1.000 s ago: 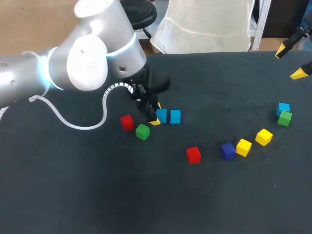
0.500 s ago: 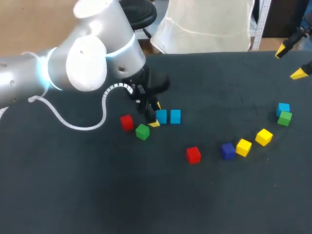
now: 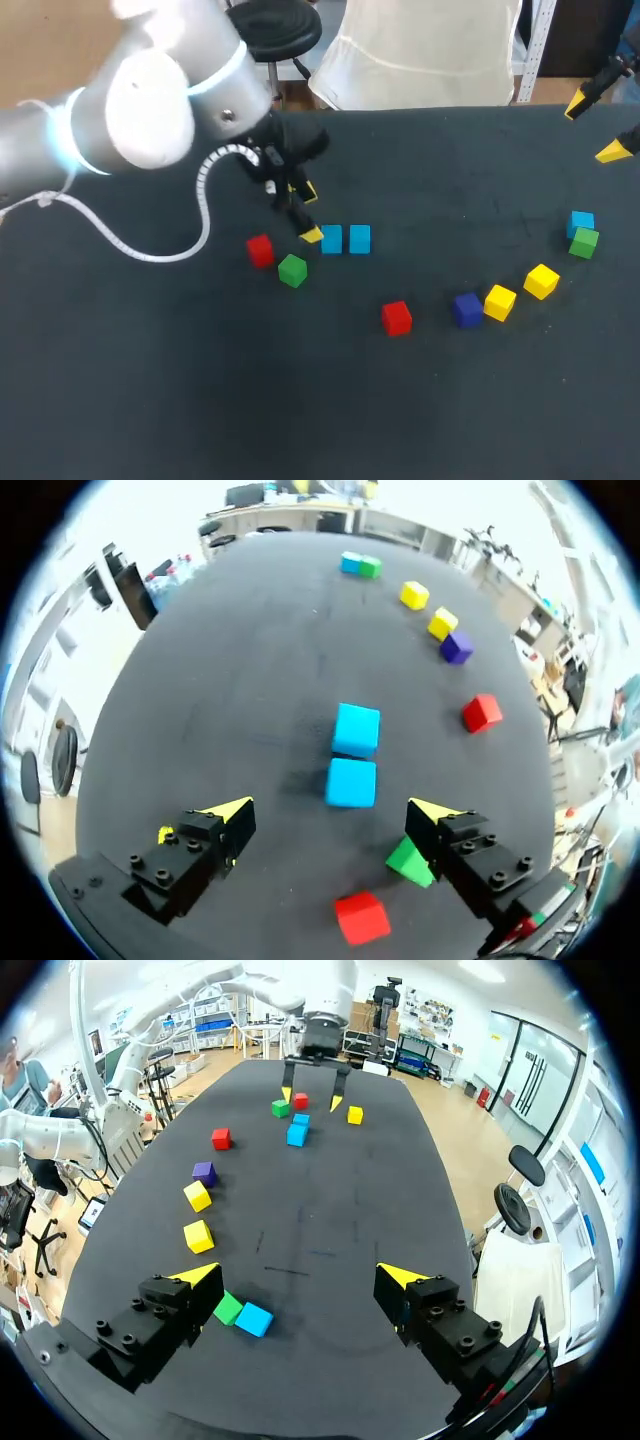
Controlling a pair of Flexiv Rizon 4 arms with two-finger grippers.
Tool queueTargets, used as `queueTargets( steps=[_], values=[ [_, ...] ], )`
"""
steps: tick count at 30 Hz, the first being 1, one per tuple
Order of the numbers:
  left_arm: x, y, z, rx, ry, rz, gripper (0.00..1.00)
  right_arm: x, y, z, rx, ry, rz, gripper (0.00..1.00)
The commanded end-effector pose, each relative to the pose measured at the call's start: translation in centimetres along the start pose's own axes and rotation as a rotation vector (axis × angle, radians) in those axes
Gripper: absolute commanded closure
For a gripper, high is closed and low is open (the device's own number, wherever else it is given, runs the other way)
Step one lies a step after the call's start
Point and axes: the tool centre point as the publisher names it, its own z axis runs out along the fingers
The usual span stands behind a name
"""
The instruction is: Place the blue cubes, place green cubes on the blue cubes, place the yellow cubes on the green cubes, then place the red cubes on the yellow cubes, and place purple cube on the red cubes.
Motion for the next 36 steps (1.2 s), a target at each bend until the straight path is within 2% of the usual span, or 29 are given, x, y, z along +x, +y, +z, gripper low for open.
queueTargets(
  steps=[1,8,11,13,19,32,36],
  values=[
    [2.0,-0.9,-2.5,0.005,-0.110,0.019,0.00,0.0,0.0,0.0,0.001,-0.001,-0.001,0.00],
    [3.4,-1.4,-4.9,0.051,-0.167,0.111,0.00,0.0,0.0,0.0,0.001,-0.001,-0.001,0.00],
    [3.9,-1.7,-5.5,0.060,-0.173,0.112,0.00,0.0,0.0,0.0,0.001,-0.001,-0.001,0.00],
    [4.4,-1.9,-6.0,0.073,-0.206,0.110,0.00,0.0,0.0,0.0,0.001,-0.001,-0.001,0.00],
    [5.5,-2.3,-6.5,0.062,-0.211,0.085,0.00,0.0,0.0,0.0,0.001,-0.001,-0.001,0.00],
    [5.8,-2.8,-6.4,0.053,-0.197,0.091,0.00,0.0,0.0,0.0,0.001,-0.001,-0.001,0.00],
    [5.8,-2.8,-6.4,0.053,-0.197,0.091,0.00,2.0,0.3,-1.4,0.037,0.188,0.031,0.00]
  ],
)
